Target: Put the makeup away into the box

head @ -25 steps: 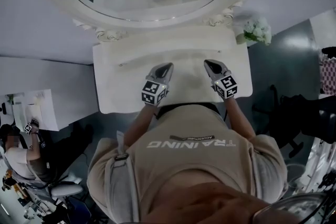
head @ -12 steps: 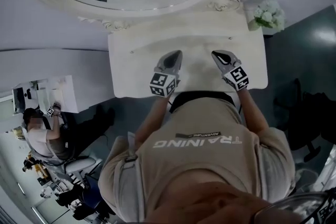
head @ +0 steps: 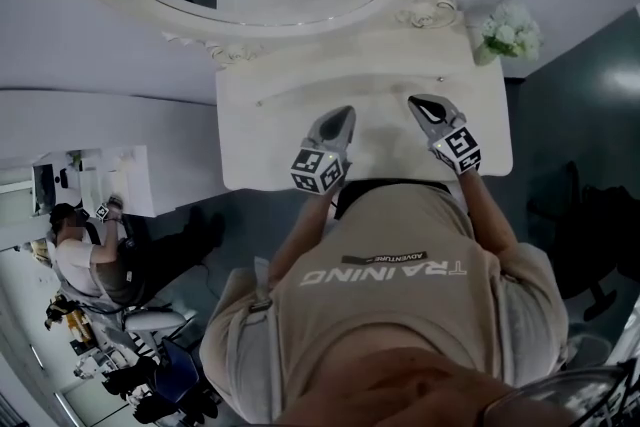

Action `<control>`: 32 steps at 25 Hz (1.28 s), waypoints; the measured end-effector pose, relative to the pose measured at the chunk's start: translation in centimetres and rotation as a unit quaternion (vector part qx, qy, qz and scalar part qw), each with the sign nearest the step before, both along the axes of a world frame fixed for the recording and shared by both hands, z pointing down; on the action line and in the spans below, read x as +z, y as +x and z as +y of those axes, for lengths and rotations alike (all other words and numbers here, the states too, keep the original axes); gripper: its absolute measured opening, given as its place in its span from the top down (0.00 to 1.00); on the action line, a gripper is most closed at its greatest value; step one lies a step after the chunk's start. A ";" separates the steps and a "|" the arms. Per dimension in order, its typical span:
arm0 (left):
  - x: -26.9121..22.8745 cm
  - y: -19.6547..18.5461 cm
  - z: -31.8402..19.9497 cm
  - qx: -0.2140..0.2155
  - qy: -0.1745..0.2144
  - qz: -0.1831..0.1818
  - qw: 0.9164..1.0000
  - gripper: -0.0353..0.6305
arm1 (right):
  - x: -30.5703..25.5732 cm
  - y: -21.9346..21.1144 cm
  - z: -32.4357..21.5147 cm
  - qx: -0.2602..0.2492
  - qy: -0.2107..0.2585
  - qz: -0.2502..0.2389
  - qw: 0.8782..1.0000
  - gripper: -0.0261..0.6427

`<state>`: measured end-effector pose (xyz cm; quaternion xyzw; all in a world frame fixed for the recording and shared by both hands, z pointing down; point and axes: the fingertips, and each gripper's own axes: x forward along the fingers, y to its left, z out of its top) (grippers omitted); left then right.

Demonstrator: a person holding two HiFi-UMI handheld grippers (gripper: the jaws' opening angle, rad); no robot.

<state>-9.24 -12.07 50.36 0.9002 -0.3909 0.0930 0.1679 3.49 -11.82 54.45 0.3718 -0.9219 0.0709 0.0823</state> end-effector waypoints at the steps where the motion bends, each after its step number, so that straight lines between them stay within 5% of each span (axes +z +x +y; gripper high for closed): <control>1: -0.4 0.1 0.0 0.004 0.011 -0.005 1.000 0.94 | -0.2 0.0 0.0 0.000 0.002 -0.001 1.000 0.96; 9: -3.2 1.1 -0.1 0.012 0.111 -0.044 0.993 0.94 | -2.2 0.6 -1.2 0.034 0.018 0.007 0.999 0.96; 18: -3.4 2.1 -1.2 0.022 0.128 -0.048 0.990 0.94 | -2.7 2.6 -2.0 0.065 0.014 -0.017 0.998 0.96; 32: -1.1 1.7 -2.7 0.021 0.100 -0.055 0.993 0.94 | -1.3 1.9 -1.7 0.040 -0.008 -0.015 0.999 0.96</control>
